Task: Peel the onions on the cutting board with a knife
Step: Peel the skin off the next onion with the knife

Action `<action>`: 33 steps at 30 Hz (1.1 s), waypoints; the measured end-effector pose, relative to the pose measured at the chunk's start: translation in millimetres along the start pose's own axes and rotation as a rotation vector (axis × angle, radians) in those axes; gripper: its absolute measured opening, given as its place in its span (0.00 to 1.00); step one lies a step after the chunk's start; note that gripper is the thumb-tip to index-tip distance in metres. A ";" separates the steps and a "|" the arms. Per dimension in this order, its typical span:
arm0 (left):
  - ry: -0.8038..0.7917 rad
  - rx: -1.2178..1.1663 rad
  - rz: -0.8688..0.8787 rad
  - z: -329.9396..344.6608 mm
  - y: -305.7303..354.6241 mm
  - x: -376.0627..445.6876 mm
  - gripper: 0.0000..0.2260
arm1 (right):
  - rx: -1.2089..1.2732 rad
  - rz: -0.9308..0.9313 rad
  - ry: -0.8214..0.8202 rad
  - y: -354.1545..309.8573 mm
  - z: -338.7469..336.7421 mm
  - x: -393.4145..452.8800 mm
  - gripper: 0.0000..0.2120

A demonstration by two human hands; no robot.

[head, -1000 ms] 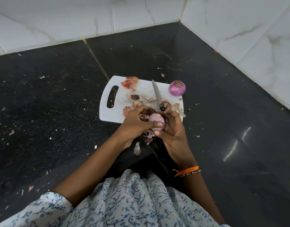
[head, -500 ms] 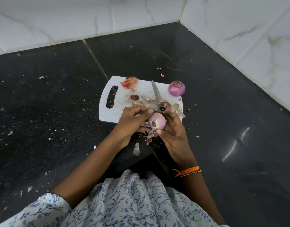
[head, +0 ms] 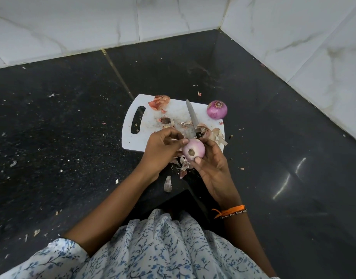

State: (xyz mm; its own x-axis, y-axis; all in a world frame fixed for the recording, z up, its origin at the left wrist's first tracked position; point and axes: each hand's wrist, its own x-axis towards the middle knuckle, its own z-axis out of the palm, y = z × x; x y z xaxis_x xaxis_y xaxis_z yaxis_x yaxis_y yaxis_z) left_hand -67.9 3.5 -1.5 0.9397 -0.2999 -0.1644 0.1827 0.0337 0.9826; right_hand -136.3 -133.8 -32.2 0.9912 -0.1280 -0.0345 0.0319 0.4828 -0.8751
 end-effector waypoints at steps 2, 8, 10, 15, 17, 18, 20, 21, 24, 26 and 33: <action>0.004 -0.056 -0.036 -1.6 0.9 0.8 0.02 | 0.062 0.008 -0.002 -1.4 -1.0 -1.3 0.20; -0.031 -0.009 -0.079 -4.2 1.0 0.1 0.09 | -0.008 -0.050 -0.026 0.3 -0.7 1.1 0.22; -0.063 -0.013 -0.116 -4.8 2.5 0.0 0.04 | -0.060 -0.087 -0.026 1.2 -0.8 2.5 0.24; -0.127 0.101 -0.158 -1.8 3.8 -3.5 0.16 | -0.137 -0.133 -0.042 0.6 -2.7 2.3 0.25; -0.086 0.091 -0.144 -0.2 3.2 -4.0 0.17 | -0.161 -0.124 -0.049 0.6 -1.7 1.7 0.25; -0.074 0.071 -0.140 0.2 3.9 -4.1 0.16 | -0.172 -0.120 -0.052 0.8 -1.4 1.5 0.24; -0.067 0.045 -0.143 -0.6 3.4 -3.3 0.14 | -0.191 -0.109 -0.052 1.1 -1.9 1.5 0.24; -0.067 0.038 -0.149 -1.2 3.8 -2.8 0.12 | -0.196 -0.104 -0.052 1.5 -2.4 1.8 0.24; -0.070 -0.004 -0.154 -1.8 3.6 -1.3 0.08 | -0.207 -0.102 -0.057 2.2 -4.3 2.7 0.24; -0.071 -0.006 -0.143 -0.5 3.4 -0.9 0.05 | -0.207 -0.106 -0.062 2.0 -5.4 2.7 0.24; -0.064 -0.032 -0.174 -0.8 1.1 2.5 0.04 | -0.230 -0.083 -0.041 4.1 -6.2 0.7 0.20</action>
State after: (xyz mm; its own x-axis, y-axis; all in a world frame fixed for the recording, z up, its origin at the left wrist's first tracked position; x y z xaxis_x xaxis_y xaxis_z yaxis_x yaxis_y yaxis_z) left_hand -65.1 3.5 -0.9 0.8728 -0.3642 -0.3249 0.3511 0.0060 0.9363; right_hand -136.2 -137.2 -38.8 0.9909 -0.1219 0.0575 0.0880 0.2614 -0.9612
